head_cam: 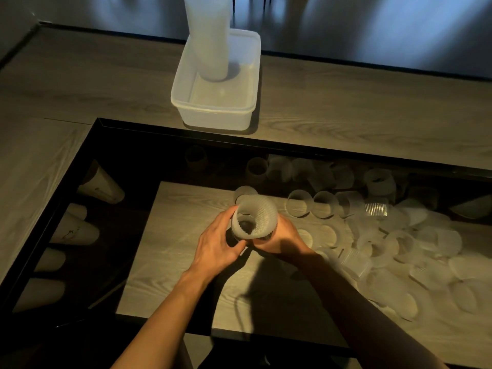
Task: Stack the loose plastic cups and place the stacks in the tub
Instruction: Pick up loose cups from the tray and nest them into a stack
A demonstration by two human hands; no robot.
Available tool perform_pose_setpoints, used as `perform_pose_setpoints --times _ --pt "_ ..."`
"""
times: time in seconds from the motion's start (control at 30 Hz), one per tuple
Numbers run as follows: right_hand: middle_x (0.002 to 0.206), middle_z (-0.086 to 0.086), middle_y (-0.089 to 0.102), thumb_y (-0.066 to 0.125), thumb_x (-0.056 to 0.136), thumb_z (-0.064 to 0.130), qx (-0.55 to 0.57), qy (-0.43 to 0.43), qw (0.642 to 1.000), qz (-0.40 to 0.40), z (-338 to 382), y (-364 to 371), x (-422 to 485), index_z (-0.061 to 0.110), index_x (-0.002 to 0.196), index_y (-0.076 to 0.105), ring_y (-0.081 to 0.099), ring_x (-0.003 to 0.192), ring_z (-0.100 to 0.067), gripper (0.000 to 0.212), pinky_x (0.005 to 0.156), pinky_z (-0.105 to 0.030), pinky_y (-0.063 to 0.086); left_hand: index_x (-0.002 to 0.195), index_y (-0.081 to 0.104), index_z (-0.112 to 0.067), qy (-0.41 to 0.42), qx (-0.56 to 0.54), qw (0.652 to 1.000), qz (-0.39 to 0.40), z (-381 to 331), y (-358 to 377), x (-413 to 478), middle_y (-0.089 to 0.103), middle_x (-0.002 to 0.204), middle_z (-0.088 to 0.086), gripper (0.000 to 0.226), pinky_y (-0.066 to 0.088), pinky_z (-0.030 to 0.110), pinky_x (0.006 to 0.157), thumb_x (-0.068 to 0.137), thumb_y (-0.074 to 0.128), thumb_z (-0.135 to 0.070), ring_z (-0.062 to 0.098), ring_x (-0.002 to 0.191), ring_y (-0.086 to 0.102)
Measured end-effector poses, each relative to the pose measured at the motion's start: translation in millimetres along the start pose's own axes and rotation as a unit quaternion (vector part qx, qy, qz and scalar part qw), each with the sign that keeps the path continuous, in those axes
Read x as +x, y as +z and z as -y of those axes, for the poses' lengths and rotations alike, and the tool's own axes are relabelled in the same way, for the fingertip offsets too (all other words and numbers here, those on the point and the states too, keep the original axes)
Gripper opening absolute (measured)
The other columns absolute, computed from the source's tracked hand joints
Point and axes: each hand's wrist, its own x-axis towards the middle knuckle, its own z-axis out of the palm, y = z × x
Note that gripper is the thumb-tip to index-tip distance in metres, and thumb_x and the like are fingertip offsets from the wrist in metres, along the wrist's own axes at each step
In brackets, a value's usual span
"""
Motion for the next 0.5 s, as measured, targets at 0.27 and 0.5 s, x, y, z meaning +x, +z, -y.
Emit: perform_pose_setpoints --times 0.27,0.5 --pt "0.132 0.013 0.060 0.092 0.061 0.042 0.035 0.043 0.998 0.010 -13 3 3 0.031 0.142 0.045 0.056 0.122 -0.006 0.094 0.105 -0.039 0.050 0.144 0.034 -0.039 -0.052 -0.021 0.998 0.037 8 14 4 0.053 0.141 -0.011 0.088 0.045 0.026 0.100 0.074 0.086 -0.042 0.000 0.122 0.048" --pt "0.146 0.003 0.049 0.091 0.067 0.037 -0.001 0.051 0.998 0.036 -13 6 16 0.028 0.151 0.032 0.046 0.131 -0.016 0.102 0.111 -0.040 0.043 0.143 0.037 -0.029 -0.096 -0.029 0.994 0.052 13 17 5 0.054 0.138 -0.005 0.087 0.043 0.026 0.096 0.073 0.086 -0.044 0.006 0.119 0.050"
